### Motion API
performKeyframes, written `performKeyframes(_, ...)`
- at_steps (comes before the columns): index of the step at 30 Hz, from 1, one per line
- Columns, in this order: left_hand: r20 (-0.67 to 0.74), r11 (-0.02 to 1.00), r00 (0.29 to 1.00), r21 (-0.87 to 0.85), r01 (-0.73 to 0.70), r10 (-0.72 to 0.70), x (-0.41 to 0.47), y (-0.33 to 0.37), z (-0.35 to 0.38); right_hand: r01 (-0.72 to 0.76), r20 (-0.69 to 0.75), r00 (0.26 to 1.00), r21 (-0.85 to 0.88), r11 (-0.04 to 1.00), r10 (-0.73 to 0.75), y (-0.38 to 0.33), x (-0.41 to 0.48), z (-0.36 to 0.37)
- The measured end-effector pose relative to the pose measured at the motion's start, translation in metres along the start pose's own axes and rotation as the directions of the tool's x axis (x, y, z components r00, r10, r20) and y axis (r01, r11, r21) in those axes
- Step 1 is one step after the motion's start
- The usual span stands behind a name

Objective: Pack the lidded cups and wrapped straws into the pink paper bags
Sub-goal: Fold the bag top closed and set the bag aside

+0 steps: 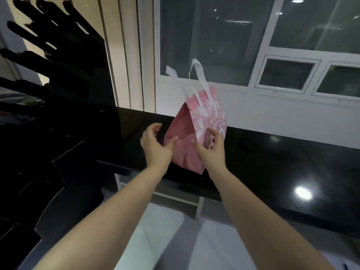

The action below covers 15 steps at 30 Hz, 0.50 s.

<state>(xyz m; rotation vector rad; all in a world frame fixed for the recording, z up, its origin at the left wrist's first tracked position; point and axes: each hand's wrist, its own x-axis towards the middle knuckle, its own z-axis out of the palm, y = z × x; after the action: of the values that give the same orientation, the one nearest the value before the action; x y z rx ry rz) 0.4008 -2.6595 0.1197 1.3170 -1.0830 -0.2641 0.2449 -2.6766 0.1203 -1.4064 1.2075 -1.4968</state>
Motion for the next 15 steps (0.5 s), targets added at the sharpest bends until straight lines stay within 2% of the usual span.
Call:
performKeyframes(3,0.269,0.985,0.957,-0.106,0.139,-0.106,0.034,-0.002,0.006,0.098,-0.091,0.99,-0.124,0.987,-0.11,-0.009,0.01,0.02)
performKeyframes(5,0.404,0.982,0.909,-0.105,0.158,-0.103,0.046,-0.006,0.014,0.097,-0.15,0.98,-0.21,0.973,-0.13,-0.01,0.015,0.029)
performKeyframes(11,0.44,0.992,0.896,-0.074,0.098,-0.055,0.056,-0.034,0.02,0.045,-0.196,0.976,-0.244,0.969,-0.094,-0.001,0.026,0.036)
performKeyframes(15,0.468,0.992,0.882,-0.073,0.105,-0.059,0.043,-0.061,0.008,-0.076,-0.288,0.958,-0.287,0.955,-0.01,0.019,0.009,0.026)
